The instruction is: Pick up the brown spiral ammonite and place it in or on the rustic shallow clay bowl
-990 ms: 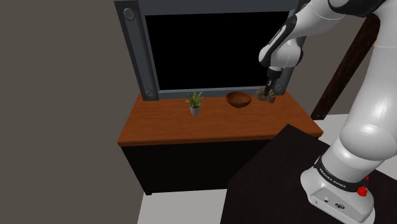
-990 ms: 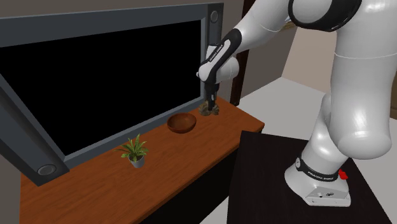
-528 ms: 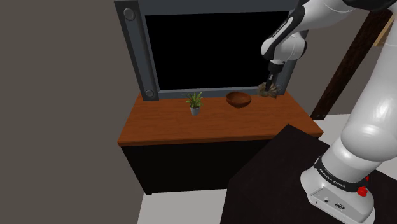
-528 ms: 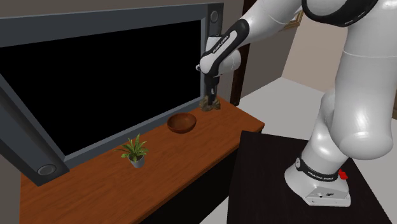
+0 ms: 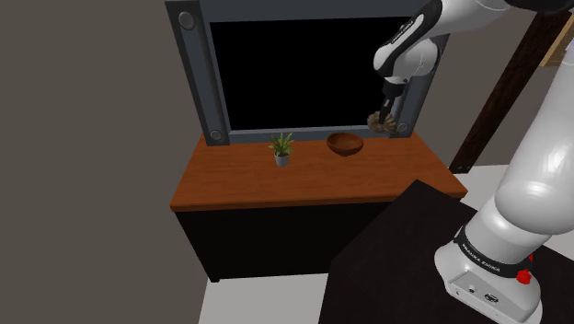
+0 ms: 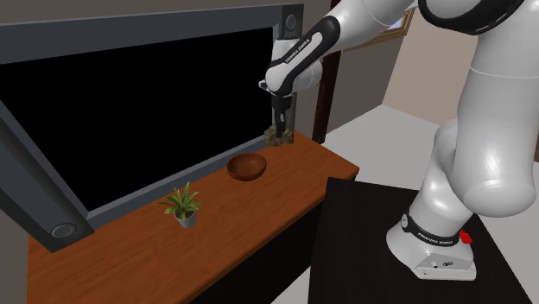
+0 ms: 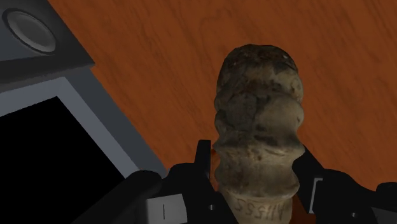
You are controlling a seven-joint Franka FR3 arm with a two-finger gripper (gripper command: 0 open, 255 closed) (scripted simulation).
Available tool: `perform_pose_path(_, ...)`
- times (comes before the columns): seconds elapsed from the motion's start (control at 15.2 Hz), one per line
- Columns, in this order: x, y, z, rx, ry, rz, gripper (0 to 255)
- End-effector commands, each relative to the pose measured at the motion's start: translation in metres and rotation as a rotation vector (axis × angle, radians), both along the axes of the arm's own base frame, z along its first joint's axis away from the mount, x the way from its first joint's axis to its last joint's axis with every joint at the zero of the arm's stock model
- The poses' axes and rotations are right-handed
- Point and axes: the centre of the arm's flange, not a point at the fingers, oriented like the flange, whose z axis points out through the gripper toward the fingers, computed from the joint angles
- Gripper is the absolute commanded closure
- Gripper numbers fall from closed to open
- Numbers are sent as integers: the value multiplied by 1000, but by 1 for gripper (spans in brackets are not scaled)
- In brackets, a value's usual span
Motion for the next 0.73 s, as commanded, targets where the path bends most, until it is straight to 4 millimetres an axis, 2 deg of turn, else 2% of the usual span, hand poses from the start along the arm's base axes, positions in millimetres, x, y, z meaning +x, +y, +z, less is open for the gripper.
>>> perform_pose_path(0.0,21,13,4,0,0,0,255)
perform_pose_path(0.53,117,66,14,0,0,0,255)
perform_pose_path(0.66,117,66,4,0,0,0,255)
